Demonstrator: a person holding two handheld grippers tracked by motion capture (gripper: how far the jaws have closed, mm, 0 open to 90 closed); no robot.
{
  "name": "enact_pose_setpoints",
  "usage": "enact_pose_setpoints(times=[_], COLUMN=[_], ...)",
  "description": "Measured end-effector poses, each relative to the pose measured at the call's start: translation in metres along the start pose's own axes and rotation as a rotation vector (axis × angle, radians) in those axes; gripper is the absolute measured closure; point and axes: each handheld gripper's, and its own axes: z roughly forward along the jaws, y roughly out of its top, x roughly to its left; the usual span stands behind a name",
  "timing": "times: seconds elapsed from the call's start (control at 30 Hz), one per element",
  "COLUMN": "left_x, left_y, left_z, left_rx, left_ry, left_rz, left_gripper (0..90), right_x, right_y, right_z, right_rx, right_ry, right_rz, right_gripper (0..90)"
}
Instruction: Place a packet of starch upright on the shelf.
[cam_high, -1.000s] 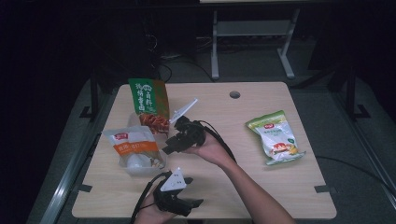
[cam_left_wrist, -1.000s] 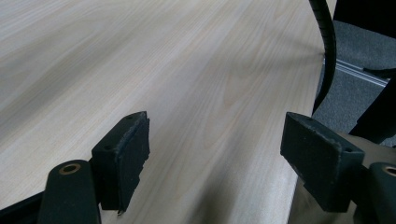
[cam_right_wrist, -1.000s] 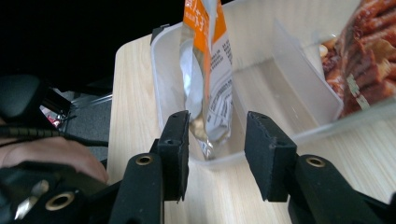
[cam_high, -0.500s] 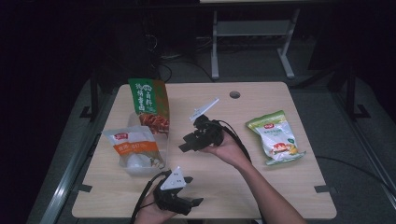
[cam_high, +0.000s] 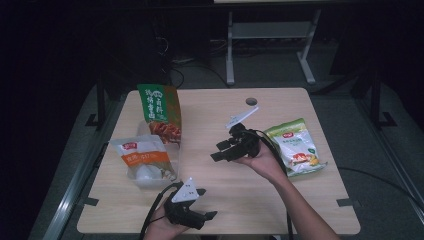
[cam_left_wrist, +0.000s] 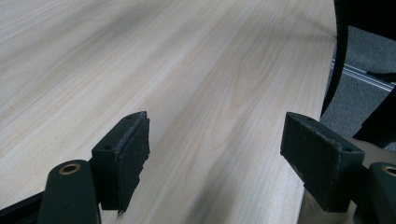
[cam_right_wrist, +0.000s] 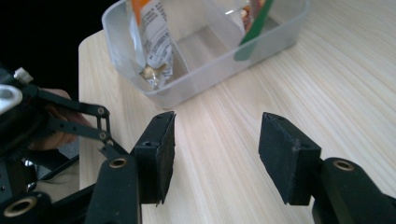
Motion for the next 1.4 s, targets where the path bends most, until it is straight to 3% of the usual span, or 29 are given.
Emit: enact_pose_setpoints(times=[0.63, 1.4], left_x=[0.002, 0.004], left_y=[0.000, 0.014], left_z=[0.006, 0.016], left_rx=[0.005, 0.002], left_ry=[0.001, 0.007], left_rz=[-0.008, -0.017], left_gripper=[23.5, 23.6], right_x=[-0.022, -0.047], right_y=[-0.041, -0.092], right_z=[-0.043, -0.085], right_rx=[-0.008, -0.016], right_ry=[-0.075, -0.167], right_rz=[0.085, 0.173], right_gripper=[40.0, 37.2])
